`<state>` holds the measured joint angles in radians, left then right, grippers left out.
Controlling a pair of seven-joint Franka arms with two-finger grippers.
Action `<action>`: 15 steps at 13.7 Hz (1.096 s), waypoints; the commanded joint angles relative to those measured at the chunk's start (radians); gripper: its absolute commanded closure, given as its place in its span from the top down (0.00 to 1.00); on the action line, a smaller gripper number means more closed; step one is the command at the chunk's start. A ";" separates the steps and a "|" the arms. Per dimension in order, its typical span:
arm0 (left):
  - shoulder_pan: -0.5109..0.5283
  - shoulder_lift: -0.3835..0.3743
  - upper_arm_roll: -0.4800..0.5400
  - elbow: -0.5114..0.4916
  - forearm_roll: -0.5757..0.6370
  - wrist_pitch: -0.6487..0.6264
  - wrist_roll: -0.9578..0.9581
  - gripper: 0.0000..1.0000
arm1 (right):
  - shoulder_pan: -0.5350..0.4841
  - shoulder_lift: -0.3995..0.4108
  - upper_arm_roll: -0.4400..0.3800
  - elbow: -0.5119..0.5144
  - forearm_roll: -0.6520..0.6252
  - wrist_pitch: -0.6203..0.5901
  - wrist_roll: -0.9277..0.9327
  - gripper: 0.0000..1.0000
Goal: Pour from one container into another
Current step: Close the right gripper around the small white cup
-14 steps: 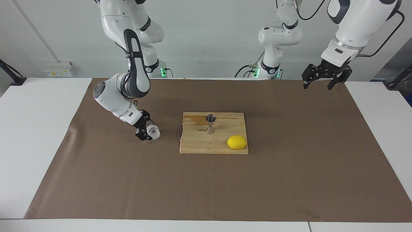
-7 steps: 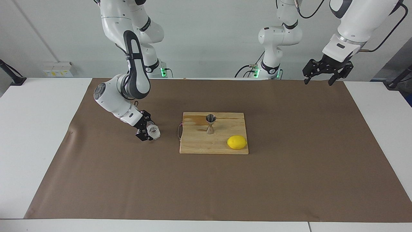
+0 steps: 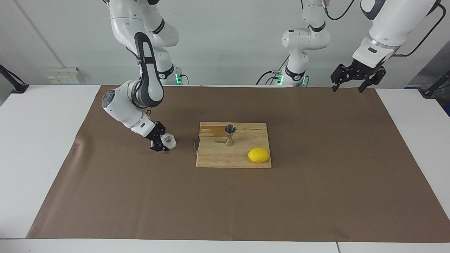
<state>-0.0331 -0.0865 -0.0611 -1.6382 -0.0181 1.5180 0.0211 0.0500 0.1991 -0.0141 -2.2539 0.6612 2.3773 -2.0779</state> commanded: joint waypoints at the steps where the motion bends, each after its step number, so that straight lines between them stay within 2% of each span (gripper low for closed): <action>1: 0.004 -0.018 0.000 -0.011 -0.008 -0.013 0.000 1.00 | 0.004 0.005 0.005 -0.009 0.041 0.017 -0.028 0.52; 3: 0.006 -0.018 0.001 -0.011 -0.008 -0.013 0.002 1.00 | 0.004 0.005 0.005 -0.009 0.041 0.019 -0.028 0.55; 4: 0.006 -0.018 0.001 -0.011 -0.008 -0.013 0.000 1.00 | 0.005 0.005 0.005 -0.009 0.041 0.019 -0.028 0.66; 6: 0.004 -0.018 0.000 -0.011 -0.008 -0.013 0.002 1.00 | 0.005 0.005 0.005 -0.009 0.041 0.019 -0.028 0.78; 12: 0.004 -0.018 0.000 -0.011 -0.008 -0.013 0.002 1.00 | 0.007 0.003 0.005 -0.009 0.041 0.019 -0.024 0.77; 13: 0.004 -0.018 0.000 -0.011 -0.008 -0.013 0.000 1.00 | 0.007 0.003 0.005 -0.009 0.041 0.019 -0.024 0.73; 14: 0.004 -0.018 0.000 -0.011 -0.008 -0.013 0.002 1.00 | 0.007 0.003 0.005 -0.009 0.041 0.019 -0.024 0.58; 15: 0.004 -0.018 0.001 -0.011 -0.008 -0.013 0.002 1.00 | 0.007 0.003 0.005 -0.009 0.041 0.019 -0.024 0.36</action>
<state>-0.0331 -0.0867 -0.0609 -1.6382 -0.0181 1.5175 0.0211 0.0585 0.2038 -0.0136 -2.2540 0.6651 2.3787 -2.0779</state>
